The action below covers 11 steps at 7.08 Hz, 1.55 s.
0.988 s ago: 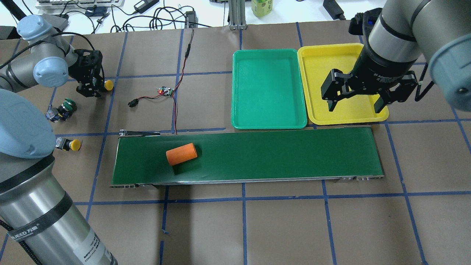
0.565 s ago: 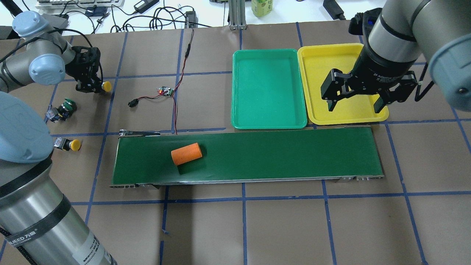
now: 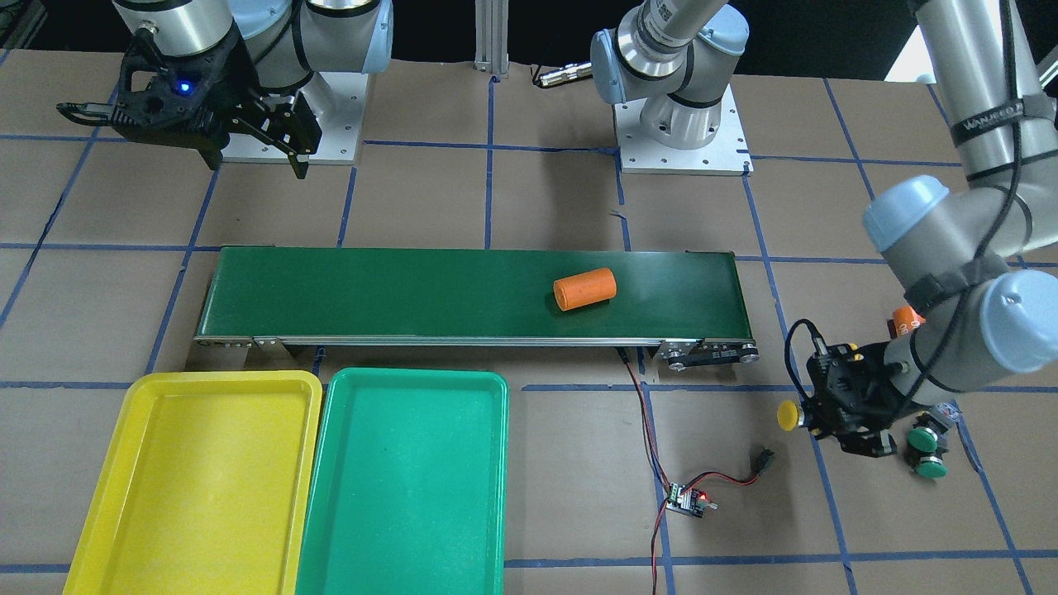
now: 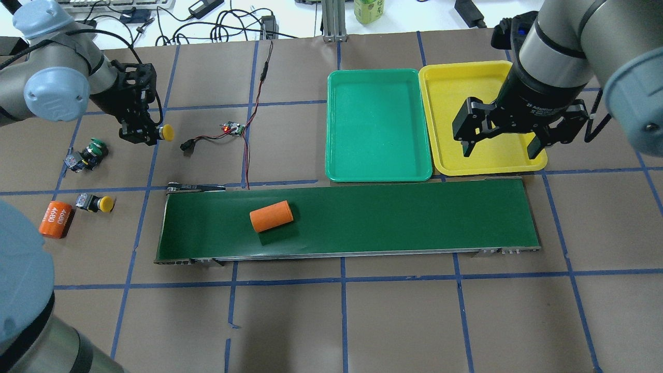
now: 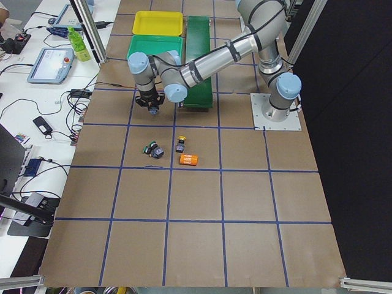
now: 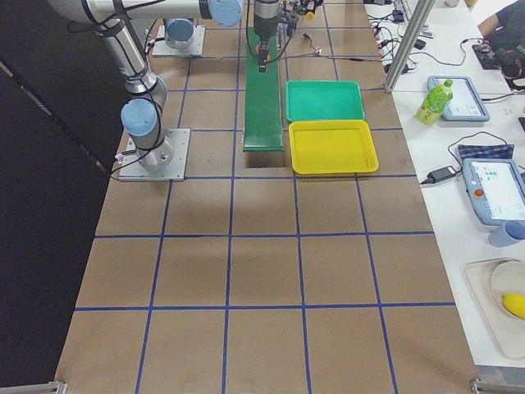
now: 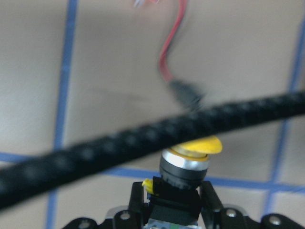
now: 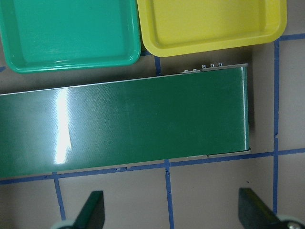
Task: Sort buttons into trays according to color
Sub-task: 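Place the yellow button on the belt with the left gripper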
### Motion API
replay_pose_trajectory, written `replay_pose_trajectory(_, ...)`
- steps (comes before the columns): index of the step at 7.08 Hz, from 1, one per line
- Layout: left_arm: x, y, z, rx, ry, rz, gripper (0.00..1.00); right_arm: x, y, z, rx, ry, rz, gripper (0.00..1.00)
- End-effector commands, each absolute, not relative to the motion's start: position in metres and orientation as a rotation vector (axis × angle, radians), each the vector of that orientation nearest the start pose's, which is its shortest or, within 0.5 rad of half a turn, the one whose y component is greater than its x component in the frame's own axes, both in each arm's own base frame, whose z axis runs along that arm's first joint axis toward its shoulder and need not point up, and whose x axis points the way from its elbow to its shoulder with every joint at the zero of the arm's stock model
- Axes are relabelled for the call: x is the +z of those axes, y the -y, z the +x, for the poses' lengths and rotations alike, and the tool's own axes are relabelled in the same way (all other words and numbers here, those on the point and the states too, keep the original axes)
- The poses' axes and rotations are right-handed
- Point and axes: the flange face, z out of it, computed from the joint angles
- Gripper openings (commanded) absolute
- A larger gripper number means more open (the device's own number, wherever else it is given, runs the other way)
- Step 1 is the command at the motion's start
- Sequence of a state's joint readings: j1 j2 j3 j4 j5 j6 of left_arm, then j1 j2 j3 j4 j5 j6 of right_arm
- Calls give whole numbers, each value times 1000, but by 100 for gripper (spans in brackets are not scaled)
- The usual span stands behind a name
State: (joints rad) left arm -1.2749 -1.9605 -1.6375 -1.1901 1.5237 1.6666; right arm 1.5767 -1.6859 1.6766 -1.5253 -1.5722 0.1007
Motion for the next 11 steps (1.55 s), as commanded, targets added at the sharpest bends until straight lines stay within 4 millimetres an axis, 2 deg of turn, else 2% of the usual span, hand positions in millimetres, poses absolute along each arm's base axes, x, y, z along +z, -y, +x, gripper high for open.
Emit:
replay_pose_trajectory(1, 293, 532, -24, 27, -2558, 1968, 0, 487, 441, 134, 29, -3142, 147, 100)
replay_pose_trajectory(2, 300, 504, -43, 23, -2559, 1950, 0, 490, 442, 135, 15, -3131, 170, 100)
replay_pose_trajectory(3, 292, 476, -62, 51, -2600, 1913, 0, 494, 444, 139, -54, -3127, 158, 100)
replay_pose_trajectory(5, 274, 458, -95, -35, -2495, 1947, 0, 494, 444, 138, -60, -3129, 177, 100)
replay_pose_trajectory(6, 267, 453, -102, -54, -2489, 1937, 52, 493, 446, 134, -57, -3130, 190, 100)
replay_pose_trajectory(7, 261, 445, -104, -41, -2517, 1916, 90, 492, 446, 134, -50, -3130, 197, 100)
replay_pose_trajectory(8, 262, 442, -104, -42, -2547, 1872, 100, 491, 446, 135, -46, -3132, 192, 100)
replay_pose_trajectory(9, 274, 445, -102, -68, -2532, 1858, 100, 491, 446, 135, -45, -3130, 195, 100)
replay_pose_trajectory(10, 295, 455, -93, -105, -2527, 1826, 100, 491, 446, 135, -41, -3131, 192, 100)
replay_pose_trajectory(11, 317, 467, -76, -70, -2566, 1805, 100, 491, 446, 135, -43, -3131, 192, 100)
